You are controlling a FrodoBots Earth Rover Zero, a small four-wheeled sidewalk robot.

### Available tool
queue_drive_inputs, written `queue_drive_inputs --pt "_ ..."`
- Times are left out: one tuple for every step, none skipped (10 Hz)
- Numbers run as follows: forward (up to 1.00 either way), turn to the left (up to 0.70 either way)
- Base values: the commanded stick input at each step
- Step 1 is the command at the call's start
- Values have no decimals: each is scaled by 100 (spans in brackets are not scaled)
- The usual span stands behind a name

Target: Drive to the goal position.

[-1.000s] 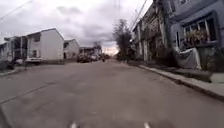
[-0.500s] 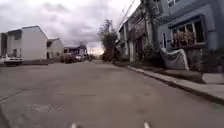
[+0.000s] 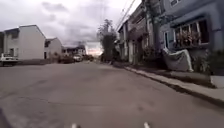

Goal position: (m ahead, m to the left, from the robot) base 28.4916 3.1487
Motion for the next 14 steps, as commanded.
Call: queue_drive_inputs --pt "70 0" --pt "70 0" --pt "70 0" --pt "70 0" --pt "70 0" --pt "70 0" --pt "70 0" --pt "70 23" --pt "70 34" --pt "70 35" --pt "70 17" --pt "70 15" --pt "70 16" --pt "70 13"
